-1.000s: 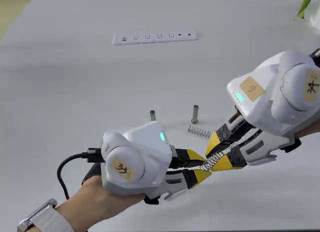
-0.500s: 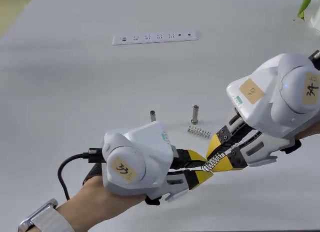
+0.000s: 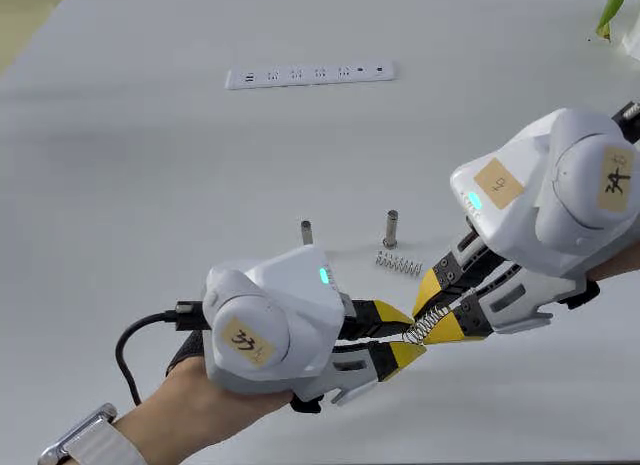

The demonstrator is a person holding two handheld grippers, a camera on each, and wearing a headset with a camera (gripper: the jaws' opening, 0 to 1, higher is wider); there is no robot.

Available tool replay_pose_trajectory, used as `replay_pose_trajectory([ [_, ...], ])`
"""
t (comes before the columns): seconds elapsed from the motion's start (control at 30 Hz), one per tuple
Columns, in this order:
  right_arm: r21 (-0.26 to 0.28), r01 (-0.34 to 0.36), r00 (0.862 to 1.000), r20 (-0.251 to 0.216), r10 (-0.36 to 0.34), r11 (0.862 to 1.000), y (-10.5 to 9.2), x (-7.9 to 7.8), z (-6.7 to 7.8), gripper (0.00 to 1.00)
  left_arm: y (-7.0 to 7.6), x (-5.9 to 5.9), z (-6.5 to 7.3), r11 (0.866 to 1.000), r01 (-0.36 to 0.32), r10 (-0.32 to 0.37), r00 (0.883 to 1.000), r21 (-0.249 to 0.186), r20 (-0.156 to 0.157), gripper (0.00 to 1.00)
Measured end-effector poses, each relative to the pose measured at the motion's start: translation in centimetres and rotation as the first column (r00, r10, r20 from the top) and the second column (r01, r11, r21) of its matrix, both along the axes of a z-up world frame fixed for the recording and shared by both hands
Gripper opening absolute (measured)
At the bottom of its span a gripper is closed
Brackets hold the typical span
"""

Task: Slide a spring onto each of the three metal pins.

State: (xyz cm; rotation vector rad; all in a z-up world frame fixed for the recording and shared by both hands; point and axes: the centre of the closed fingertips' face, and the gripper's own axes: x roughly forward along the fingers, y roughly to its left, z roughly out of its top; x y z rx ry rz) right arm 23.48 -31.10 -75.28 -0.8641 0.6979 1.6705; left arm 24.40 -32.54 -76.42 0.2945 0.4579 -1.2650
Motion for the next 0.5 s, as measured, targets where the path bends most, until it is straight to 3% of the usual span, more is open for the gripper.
replay_pose_trajectory([
  [0.2,0.008,0.009,1.000,0.002,-0.009,1.000,0.1,0.2,0.2,0.07,0.4,0.2,-0.4,1.000,-0.024,0.024,1.000,0.000,-0.005,0.09],
  [0.4,0.007,0.013,1.000,0.004,-0.013,1.000,0.0,0.3,0.2,0.07,1.2,0.8,-0.9,0.996,-0.091,0.091,0.996,-0.010,-0.011,0.27],
  [0.5,0.005,0.014,1.000,0.001,-0.014,1.000,-0.1,0.4,0.1,0.07,1.8,1.4,-0.9,0.987,-0.157,0.156,0.987,-0.035,-0.037,0.37],
])
